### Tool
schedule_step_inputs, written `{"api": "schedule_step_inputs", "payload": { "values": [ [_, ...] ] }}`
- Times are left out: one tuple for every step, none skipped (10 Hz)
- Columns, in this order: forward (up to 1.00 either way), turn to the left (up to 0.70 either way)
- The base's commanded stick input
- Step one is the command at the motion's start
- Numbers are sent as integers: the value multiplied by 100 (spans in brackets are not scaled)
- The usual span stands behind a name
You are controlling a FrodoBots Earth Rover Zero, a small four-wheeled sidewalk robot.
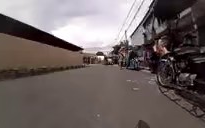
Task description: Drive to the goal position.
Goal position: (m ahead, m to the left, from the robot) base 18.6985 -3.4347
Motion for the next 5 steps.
{"api": "schedule_step_inputs", "payload": {
  "values": [
    [70,0],
    [70,0],
    [70,0],
    [70,0],
    [70,0]
  ]
}}
